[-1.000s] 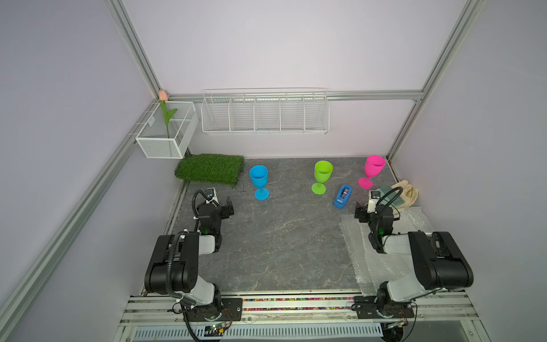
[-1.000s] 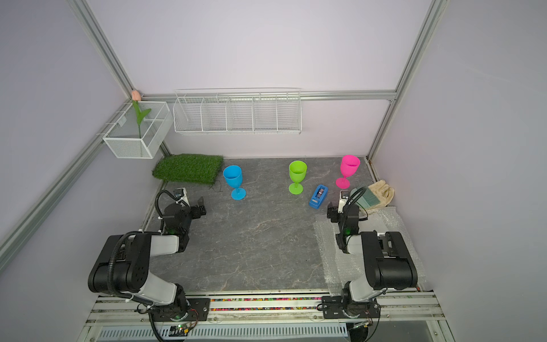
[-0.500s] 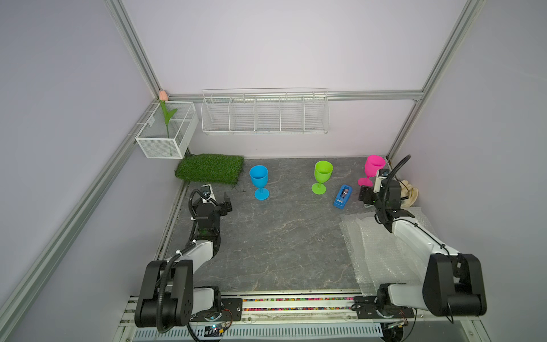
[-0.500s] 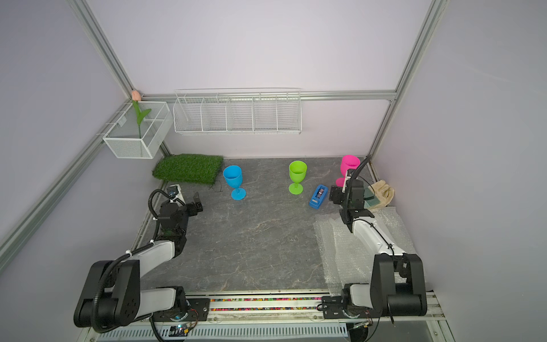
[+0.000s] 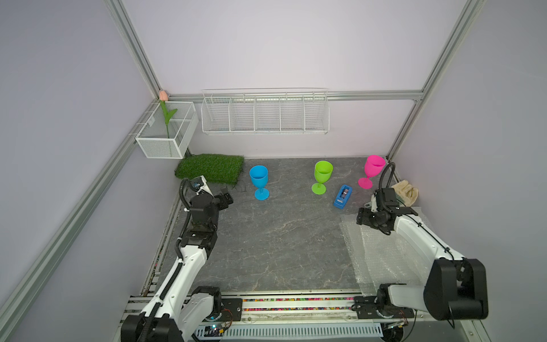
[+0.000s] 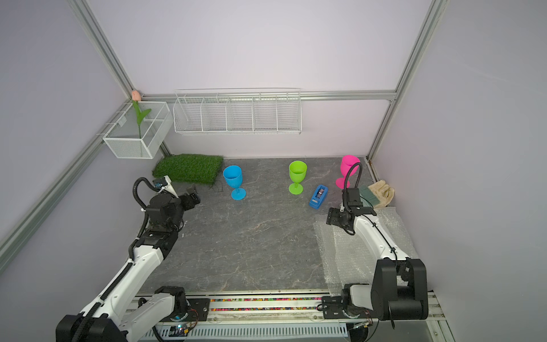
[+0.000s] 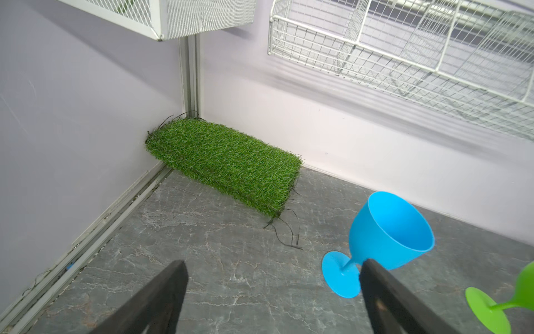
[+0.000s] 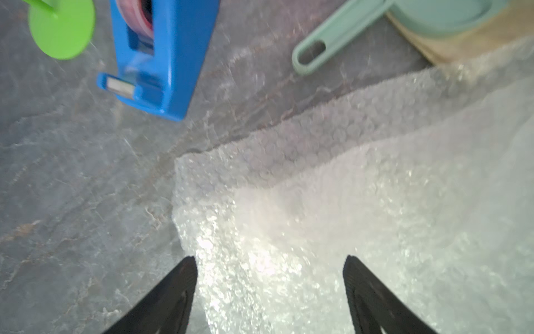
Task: Wrap wine glasses in bubble wrap
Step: Pick up the bubble wrap from the bubble wrap.
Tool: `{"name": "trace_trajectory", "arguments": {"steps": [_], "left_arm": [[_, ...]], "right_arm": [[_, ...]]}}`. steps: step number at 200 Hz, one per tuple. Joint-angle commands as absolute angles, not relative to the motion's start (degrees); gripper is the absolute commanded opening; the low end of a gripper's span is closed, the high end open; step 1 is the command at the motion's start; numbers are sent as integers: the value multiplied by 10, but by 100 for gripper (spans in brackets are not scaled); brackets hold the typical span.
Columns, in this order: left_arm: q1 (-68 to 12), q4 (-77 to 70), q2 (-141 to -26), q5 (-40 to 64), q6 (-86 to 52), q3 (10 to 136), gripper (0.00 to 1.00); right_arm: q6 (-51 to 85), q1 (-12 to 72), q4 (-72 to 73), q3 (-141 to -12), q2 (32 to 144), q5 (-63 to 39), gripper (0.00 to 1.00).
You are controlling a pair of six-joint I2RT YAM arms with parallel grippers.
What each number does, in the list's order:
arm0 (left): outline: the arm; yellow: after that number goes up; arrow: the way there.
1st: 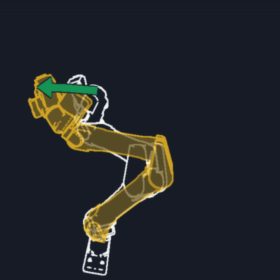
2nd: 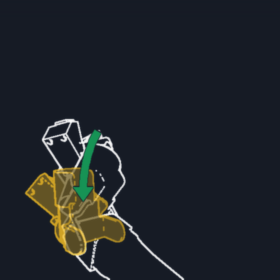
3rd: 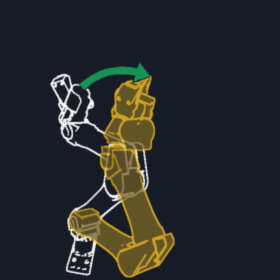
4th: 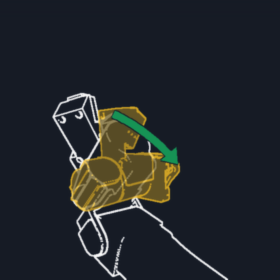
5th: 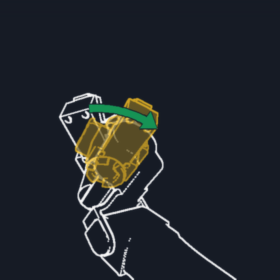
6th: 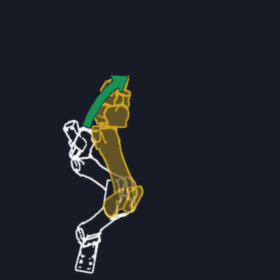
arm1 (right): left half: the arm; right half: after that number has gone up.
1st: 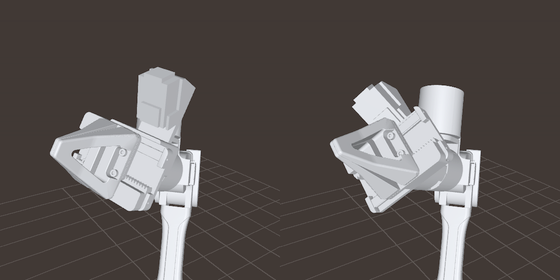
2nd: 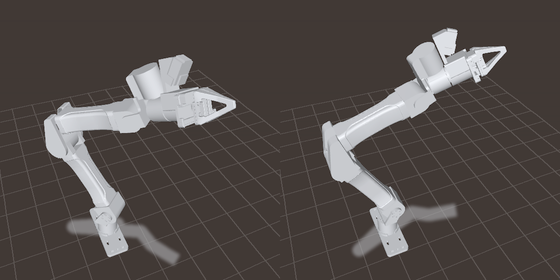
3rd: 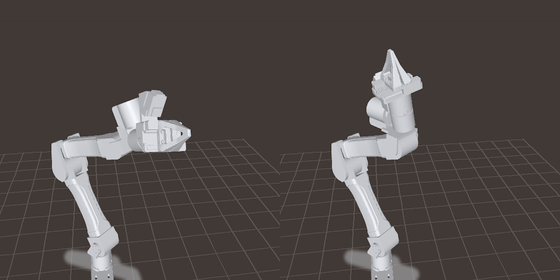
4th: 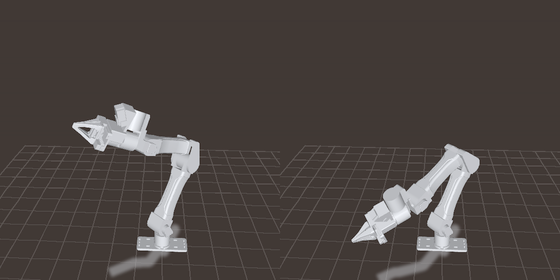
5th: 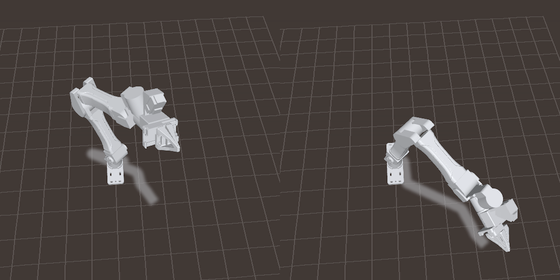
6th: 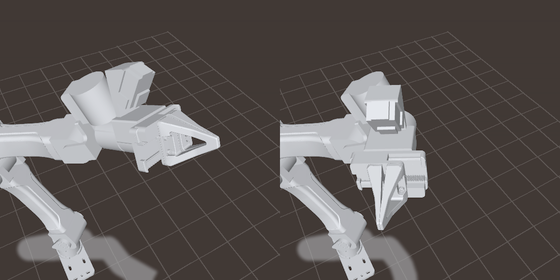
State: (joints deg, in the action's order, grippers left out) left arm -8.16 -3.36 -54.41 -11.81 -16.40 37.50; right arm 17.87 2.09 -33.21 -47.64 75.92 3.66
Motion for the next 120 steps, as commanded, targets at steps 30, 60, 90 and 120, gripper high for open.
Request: {"name": "trace_trajectory", "arguments": {"steps": [30, 60, 90, 120], "left_arm": [[-83, 112, -482, -78, -173, 417, 95], [-83, 126, -466, -88, -169, 412, 95], [-84, 135, -463, -87, -165, 415, 95], [-83, 137, -467, -88, -160, 415, 95]], "right_arm": [[202, 33, -353, -458, 811, 58, 82], [206, 36, -352, -474, 842, 81, 67], [208, 36, -351, -475, 842, 110, 41], [201, 35, -344, -476, 834, 135, 14]]}}
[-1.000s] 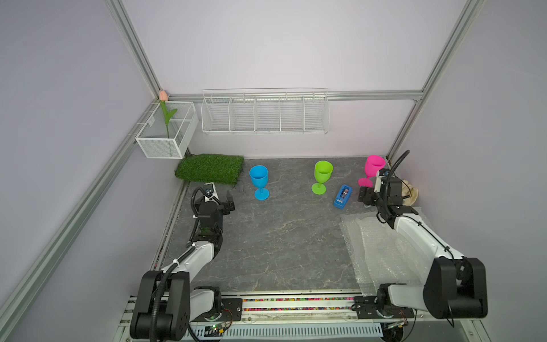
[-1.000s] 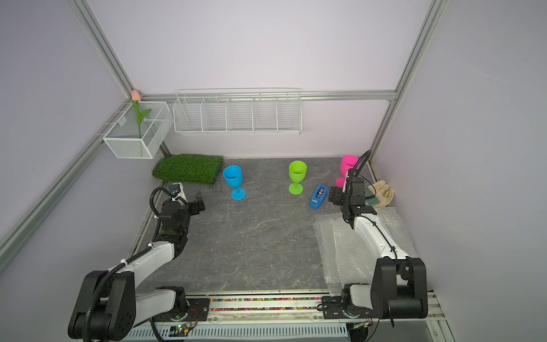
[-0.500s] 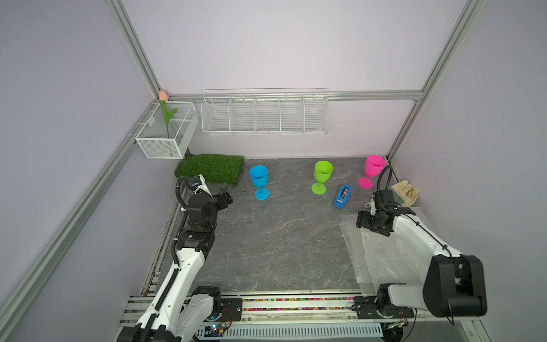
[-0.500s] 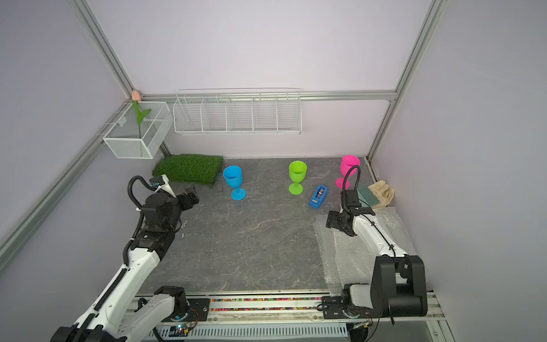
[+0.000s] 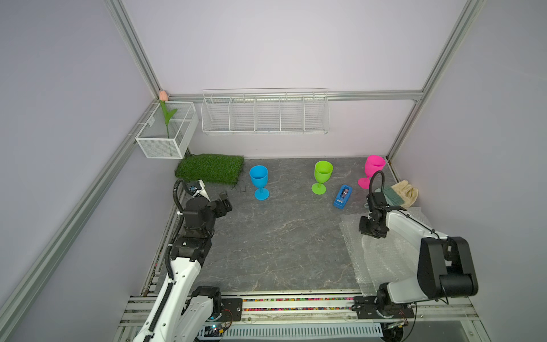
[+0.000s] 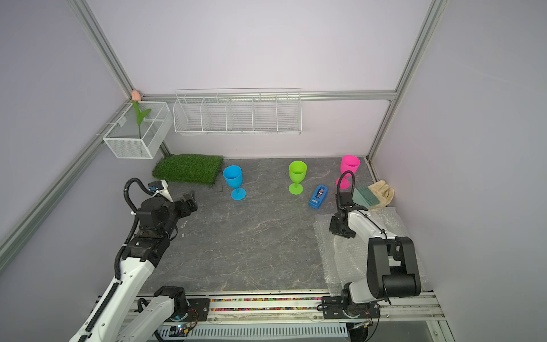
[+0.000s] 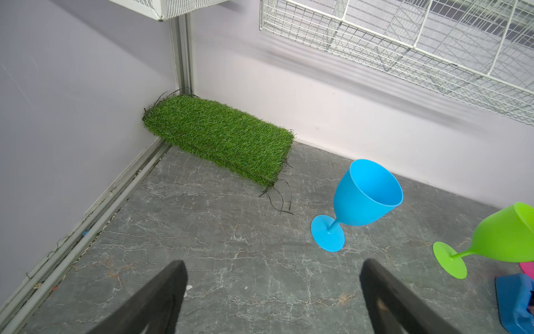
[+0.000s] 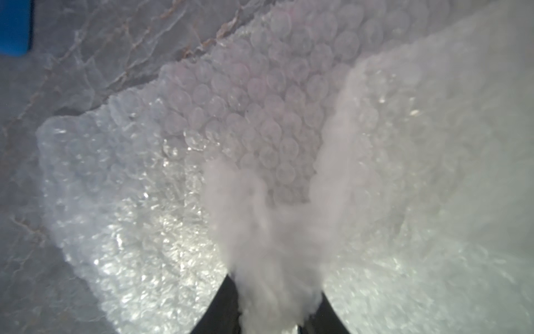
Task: Wrap wine glasses in bubble wrap
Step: Pick up the bubble wrap from the bubble wrap, then place the bubble wrap at the center of the board.
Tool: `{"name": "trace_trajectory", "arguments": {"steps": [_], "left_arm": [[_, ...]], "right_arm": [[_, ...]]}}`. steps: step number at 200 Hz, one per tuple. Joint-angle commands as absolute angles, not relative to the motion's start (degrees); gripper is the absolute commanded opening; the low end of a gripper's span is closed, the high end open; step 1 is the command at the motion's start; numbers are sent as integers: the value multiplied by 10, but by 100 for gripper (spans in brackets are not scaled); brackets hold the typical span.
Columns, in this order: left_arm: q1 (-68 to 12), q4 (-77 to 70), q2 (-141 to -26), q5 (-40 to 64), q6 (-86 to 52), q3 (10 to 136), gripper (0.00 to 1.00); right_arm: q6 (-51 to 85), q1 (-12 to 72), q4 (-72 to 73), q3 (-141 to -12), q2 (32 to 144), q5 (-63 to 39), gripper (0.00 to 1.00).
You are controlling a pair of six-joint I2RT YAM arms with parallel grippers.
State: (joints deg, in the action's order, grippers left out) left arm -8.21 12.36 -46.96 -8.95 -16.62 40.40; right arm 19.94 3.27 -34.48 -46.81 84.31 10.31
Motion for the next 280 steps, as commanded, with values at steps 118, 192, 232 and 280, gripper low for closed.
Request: {"name": "trace_trajectory", "arguments": {"steps": [118, 192, 232, 280], "left_arm": [[-84, 174, -487, -74, -166, 455, 94], [-84, 237, -518, -29, -189, 521, 88], [-89, 274, -553, 34, -183, 549, 86], [-96, 314, -556, 85, -188, 544, 84]], "right_arm": [[189, 59, -464, -610, 782, 140, 7], [358, 262, -526, -666, 734, -2, 7], [466, 381, -412, -702, 810, -43, 7], [535, 459, -261, -786, 961, -81, 7]]}}
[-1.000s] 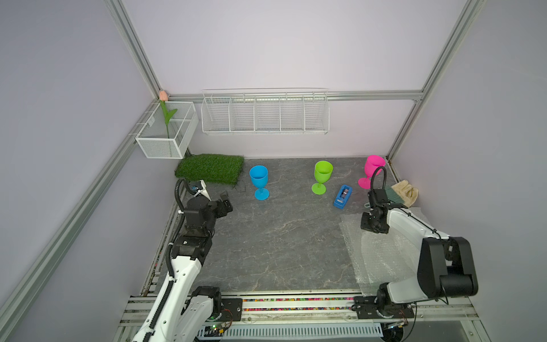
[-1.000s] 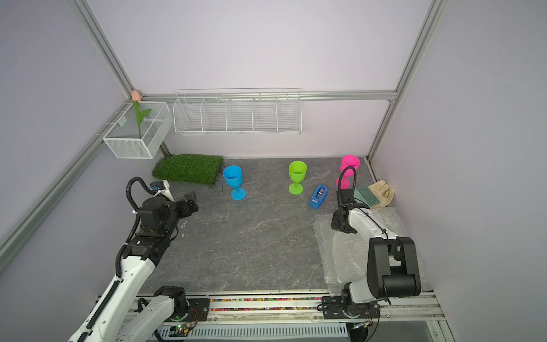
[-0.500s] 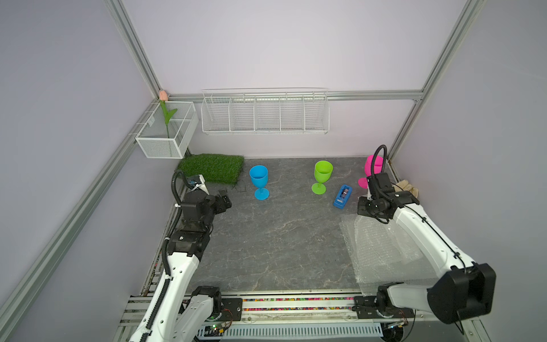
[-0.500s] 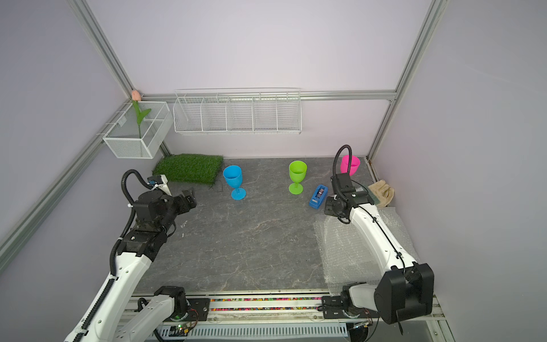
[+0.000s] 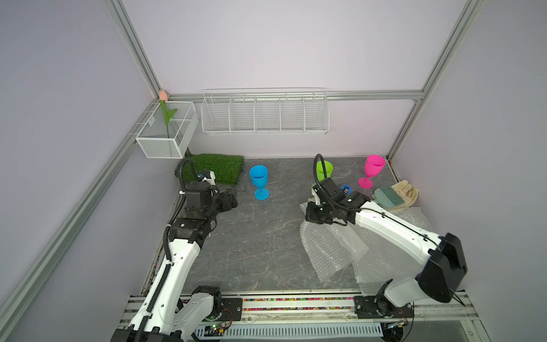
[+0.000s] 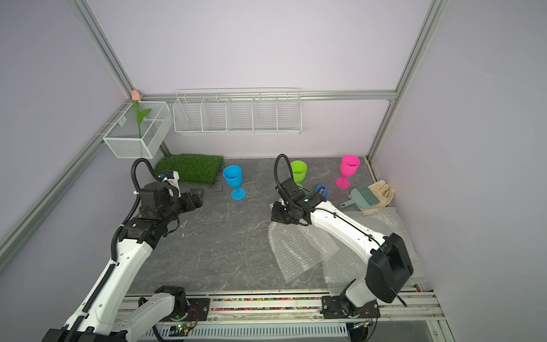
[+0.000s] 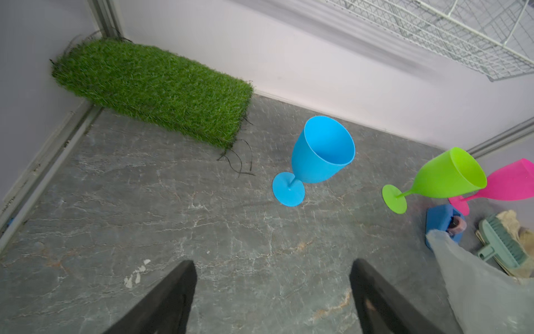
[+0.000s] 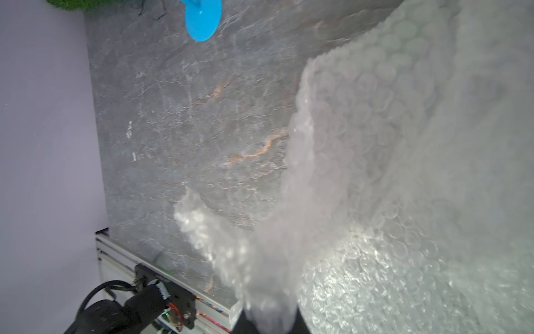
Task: Wrap wine glasses in bubble wrap
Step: Place the bubble wrap at the center of the board, then adjust the bubble wrap at the center of the board.
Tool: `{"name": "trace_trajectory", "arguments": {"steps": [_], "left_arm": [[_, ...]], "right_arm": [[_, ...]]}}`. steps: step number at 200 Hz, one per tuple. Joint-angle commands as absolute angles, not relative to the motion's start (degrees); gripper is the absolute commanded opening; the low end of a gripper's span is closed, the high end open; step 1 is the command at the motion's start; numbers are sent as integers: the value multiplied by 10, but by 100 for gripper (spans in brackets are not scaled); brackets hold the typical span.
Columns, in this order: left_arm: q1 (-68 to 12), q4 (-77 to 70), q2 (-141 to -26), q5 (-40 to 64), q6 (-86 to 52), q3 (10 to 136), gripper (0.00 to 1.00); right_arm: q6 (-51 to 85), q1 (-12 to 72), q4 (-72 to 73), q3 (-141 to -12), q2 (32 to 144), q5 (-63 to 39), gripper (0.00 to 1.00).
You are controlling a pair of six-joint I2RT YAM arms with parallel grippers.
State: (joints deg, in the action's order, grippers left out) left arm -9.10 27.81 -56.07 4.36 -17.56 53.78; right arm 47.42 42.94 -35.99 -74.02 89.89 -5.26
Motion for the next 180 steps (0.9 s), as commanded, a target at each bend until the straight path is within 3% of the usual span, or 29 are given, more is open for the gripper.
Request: {"name": "trace_trajectory", "arguments": {"steps": [1, 10, 26, 41, 104, 142, 180], "left_arm": [[-96, 314, -556, 85, -190, 543, 84], [-98, 314, -553, 94, -200, 535, 84], [-103, 313, -552, 110, -219, 519, 83], [-117, 319, -556, 111, -237, 509, 83], [-246, 314, -636, 65, -315, 472, 76], [-284, 283, -703, 83, -380, 446, 68], [-307, 247, -752, 106, -409, 419, 67]], "right_arm": [[535, 460, -258, -789, 964, -82, 8], [539, 467, -238, -807, 989, -93, 14], [533, 471, -219, -854, 1045, -139, 41], [497, 470, -269, -903, 1076, -143, 50], [247, 456, -512, -919, 1080, 42, 60], [180, 456, -544, -882, 1099, 102, 66], [162, 456, -530, -858, 1126, 96, 72]]}}
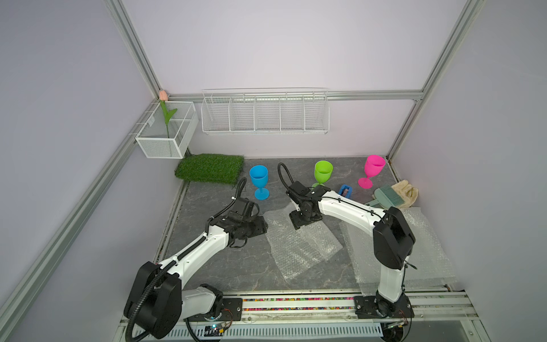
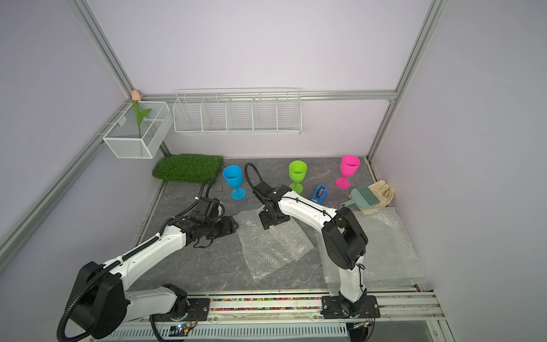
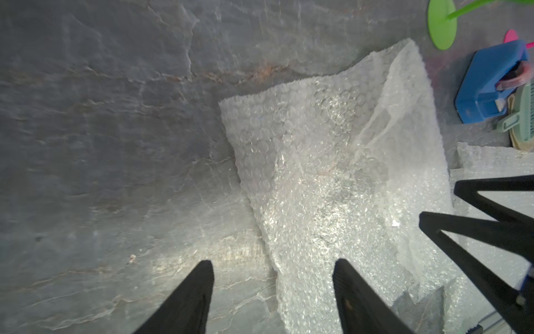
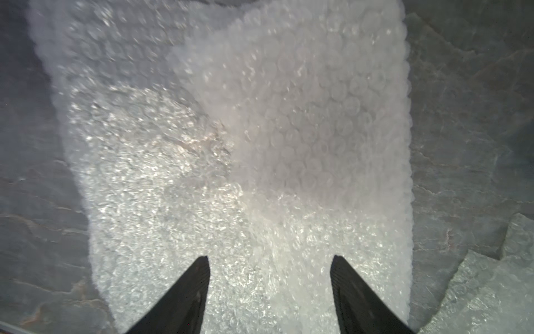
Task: Wrap wine glasses in bubble wrap
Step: Adjust the bubble wrap at the center of the board.
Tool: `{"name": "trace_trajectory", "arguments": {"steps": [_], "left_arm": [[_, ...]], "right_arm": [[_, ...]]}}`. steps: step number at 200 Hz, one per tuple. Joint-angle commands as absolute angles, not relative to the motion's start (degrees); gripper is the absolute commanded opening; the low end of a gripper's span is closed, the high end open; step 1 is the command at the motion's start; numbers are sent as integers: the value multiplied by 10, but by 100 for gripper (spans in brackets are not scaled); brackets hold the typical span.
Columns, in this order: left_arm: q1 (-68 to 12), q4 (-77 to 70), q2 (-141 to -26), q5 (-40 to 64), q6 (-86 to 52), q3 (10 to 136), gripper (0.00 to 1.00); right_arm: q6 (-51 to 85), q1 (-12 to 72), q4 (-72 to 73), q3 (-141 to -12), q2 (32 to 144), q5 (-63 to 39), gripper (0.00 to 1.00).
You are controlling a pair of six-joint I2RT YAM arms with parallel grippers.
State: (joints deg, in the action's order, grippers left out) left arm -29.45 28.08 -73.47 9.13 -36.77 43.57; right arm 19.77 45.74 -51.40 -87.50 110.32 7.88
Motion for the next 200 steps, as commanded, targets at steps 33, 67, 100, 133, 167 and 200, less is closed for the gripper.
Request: {"name": "trace_trajectory", "arguments": {"steps": [33, 67, 100, 133, 167, 200], "left_arm": [[-311, 211, -778, 124, -420, 389, 62], [-313, 161, -816, 171, -425, 371, 56], [-319, 140, -842, 175, -425, 372, 40], [-319, 160, -849, 162, -404, 388, 2], [-316, 282, -816, 106, -350, 449, 0], [-295, 426, -787, 73, -292, 520, 0]], "right_arm": [[164, 456, -518, -855, 1156, 101, 69], [172, 456, -513, -851, 1160, 119, 37], [183, 456, -515, -851, 1136, 108, 19], [198, 456, -521, -851, 1090, 103, 11], [212, 443, -536, -848, 1028, 82, 10], [230, 399, -533, -812, 962, 22, 10]]}}
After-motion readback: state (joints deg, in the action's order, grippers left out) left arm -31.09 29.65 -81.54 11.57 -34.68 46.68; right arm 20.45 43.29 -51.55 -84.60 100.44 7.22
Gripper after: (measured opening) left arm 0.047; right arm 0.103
